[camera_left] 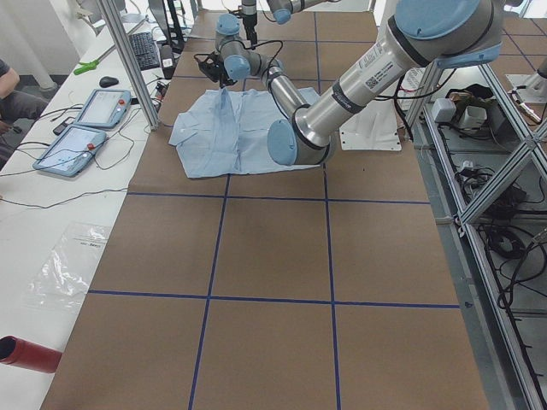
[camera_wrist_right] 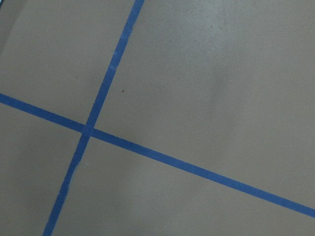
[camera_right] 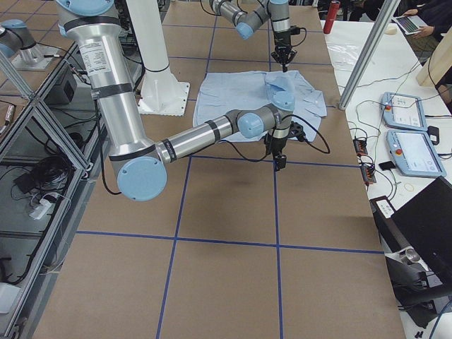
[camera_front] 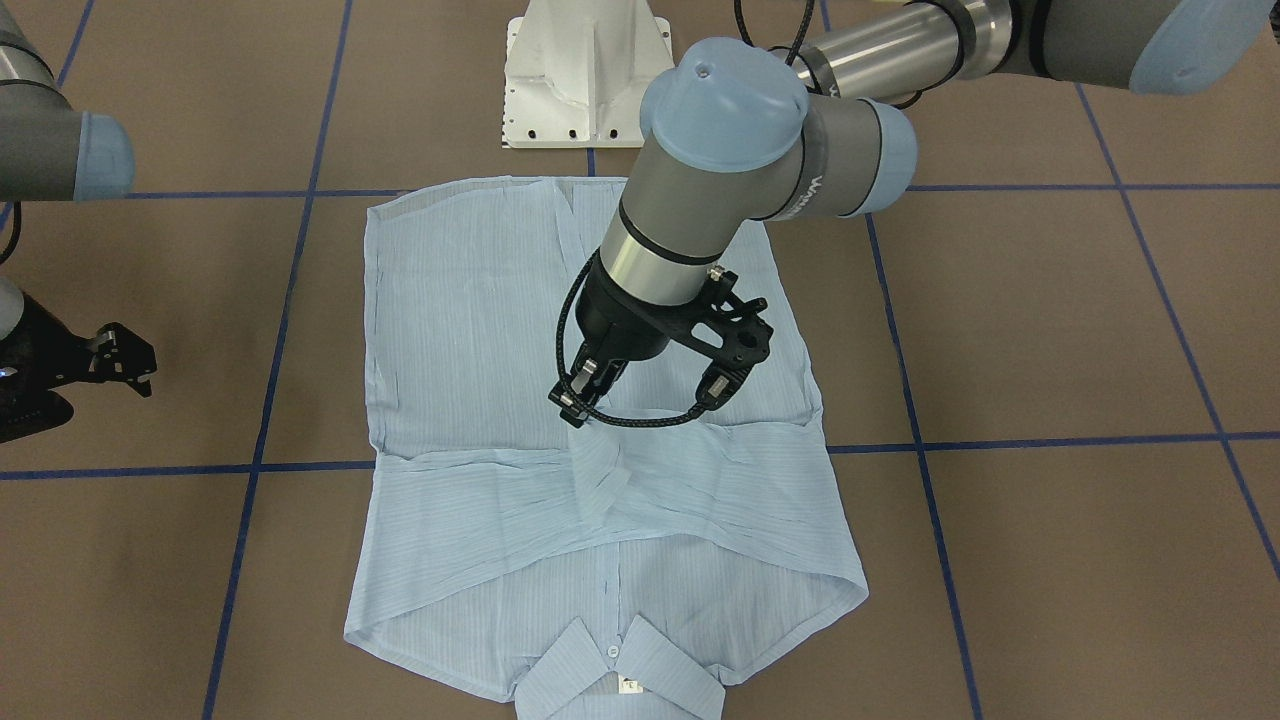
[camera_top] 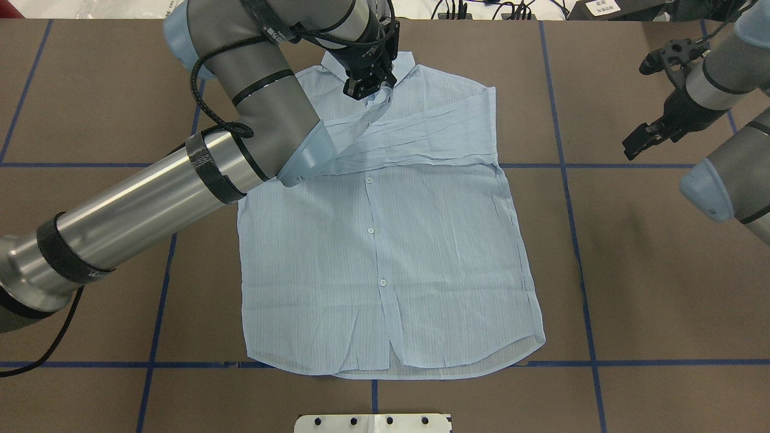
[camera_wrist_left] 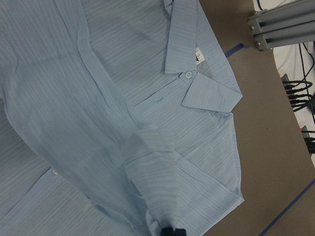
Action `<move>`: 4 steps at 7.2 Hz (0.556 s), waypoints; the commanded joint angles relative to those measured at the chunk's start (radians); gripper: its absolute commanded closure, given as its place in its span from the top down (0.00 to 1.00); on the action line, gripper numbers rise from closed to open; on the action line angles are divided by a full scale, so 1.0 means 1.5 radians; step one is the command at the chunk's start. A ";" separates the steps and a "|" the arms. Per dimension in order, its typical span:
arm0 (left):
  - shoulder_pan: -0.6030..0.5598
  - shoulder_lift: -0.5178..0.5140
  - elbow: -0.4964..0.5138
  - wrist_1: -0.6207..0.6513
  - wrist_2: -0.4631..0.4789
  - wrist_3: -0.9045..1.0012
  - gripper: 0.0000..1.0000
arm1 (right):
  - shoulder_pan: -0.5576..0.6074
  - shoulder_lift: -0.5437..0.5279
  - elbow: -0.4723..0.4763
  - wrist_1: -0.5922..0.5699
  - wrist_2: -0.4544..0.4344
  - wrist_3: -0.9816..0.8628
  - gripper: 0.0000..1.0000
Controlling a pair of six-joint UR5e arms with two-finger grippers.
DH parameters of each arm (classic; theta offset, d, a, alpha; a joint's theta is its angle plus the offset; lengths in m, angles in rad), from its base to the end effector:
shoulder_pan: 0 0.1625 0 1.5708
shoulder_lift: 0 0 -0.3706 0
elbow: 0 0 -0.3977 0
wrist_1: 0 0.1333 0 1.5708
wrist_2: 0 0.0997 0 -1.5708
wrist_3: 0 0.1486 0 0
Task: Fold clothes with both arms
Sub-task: 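Fold the held sleeve across the chest toward the collar with the left gripper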
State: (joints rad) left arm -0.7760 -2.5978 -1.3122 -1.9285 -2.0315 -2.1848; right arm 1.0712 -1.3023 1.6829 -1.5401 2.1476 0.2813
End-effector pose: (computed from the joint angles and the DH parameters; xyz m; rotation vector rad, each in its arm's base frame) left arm 0.4997 -0.5846 0.0451 -0.3337 1.1838 -0.9620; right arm -0.2458 -0.5594 0.4464 0.1539 -0.6807 -0.3280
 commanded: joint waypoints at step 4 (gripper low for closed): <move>0.053 -0.034 0.112 -0.098 0.072 -0.024 0.00 | 0.001 -0.001 -0.015 0.008 0.000 0.001 1.00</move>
State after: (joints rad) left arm -0.7283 -2.6368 -1.1905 -2.0414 -1.9672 -2.2178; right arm 1.0722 -1.3033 1.6650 -1.5283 2.1476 0.2822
